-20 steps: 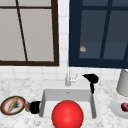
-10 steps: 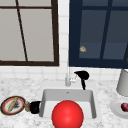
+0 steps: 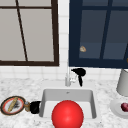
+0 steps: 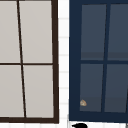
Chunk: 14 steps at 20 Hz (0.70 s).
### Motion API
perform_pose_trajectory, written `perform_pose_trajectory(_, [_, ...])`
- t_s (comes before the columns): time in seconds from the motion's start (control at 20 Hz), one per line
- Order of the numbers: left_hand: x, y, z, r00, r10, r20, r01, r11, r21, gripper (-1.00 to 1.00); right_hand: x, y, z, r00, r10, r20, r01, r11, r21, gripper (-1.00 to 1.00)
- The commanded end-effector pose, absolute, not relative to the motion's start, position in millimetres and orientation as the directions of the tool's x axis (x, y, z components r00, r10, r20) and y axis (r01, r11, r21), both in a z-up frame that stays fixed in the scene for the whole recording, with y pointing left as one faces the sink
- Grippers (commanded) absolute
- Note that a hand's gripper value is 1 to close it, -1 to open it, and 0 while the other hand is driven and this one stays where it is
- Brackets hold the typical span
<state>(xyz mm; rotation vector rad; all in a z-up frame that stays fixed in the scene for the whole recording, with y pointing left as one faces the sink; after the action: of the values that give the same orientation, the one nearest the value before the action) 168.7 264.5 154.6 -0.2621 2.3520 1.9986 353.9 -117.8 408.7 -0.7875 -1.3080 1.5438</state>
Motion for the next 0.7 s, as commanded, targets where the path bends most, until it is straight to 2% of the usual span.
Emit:
perform_pose_trajectory(0.0, [168.7,264.5,154.6,-0.985,-0.100,-0.143,-0.157,0.153,0.976,0.00,376.3,-124.1,395.4,-0.380,0.924,0.050,-0.300,-0.072,-0.951,-1.00])
perform_pose_trajectory(0.65, [168.7,264.5,154.6,-0.985,-0.100,-0.143,-0.157,0.153,0.976,0.00,448.3,-121.7,354.9,-0.333,0.936,0.117,-0.463,-0.054,-0.885,-1.00])
